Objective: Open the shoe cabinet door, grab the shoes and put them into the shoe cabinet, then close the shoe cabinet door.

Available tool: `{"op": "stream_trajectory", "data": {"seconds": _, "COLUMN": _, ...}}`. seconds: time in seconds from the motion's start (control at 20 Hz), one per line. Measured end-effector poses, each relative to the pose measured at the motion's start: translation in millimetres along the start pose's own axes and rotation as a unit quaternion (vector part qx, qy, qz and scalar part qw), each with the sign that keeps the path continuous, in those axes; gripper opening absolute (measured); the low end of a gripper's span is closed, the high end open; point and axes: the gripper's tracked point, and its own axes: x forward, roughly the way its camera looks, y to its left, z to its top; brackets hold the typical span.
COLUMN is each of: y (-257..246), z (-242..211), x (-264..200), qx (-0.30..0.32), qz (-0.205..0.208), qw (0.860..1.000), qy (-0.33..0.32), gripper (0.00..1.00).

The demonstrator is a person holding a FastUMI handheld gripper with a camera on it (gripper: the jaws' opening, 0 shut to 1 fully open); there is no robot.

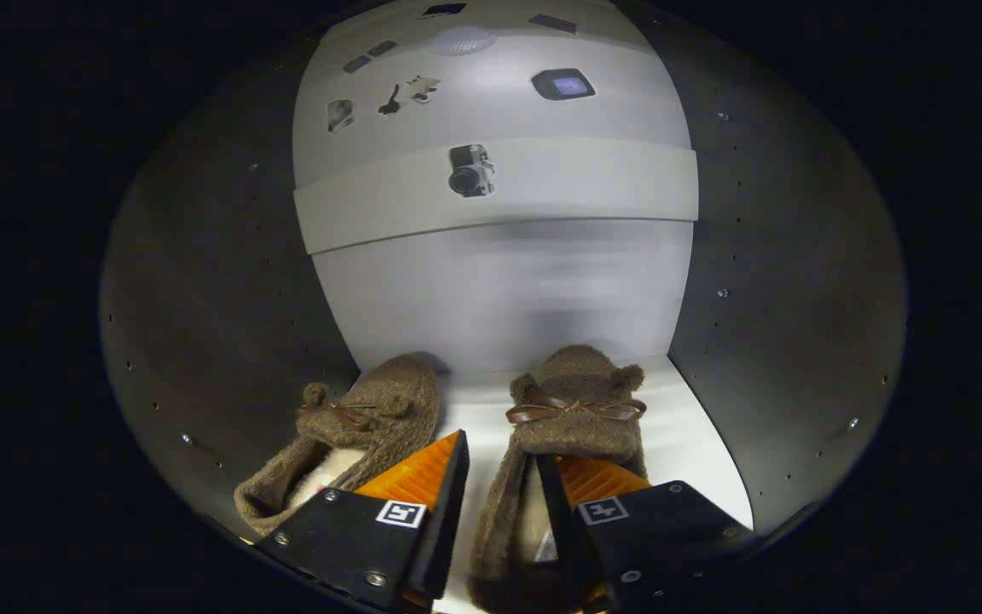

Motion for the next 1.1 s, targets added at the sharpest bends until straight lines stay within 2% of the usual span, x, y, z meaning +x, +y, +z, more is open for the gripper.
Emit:
{"op": "stream_trajectory", "data": {"seconds": 0.15, "y": 4, "z": 1, "x": -28, "qx": -0.018, "qz": -0.015, "qw": 1.0, "qy": -0.015, "gripper": 0.68}}
{"op": "stream_trajectory", "data": {"seconds": 0.35, "y": 13, "z": 1, "x": -80, "qx": -0.019, "qz": -0.025, "qw": 0.999, "qy": -0.043, "gripper": 0.84}}
{"op": "stream_trajectory", "data": {"seconds": 0.75, "y": 34, "z": -29, "x": -218, "qx": -0.046, "qz": -0.06, "qw": 0.993, "qy": -0.093, "gripper": 0.92}}
{"op": "stream_trajectory", "data": {"seconds": 1.1, "y": 27, "z": -71, "x": -330, "qx": -0.032, "qz": -0.069, "qw": 0.991, "qy": -0.111, "gripper": 0.93}}
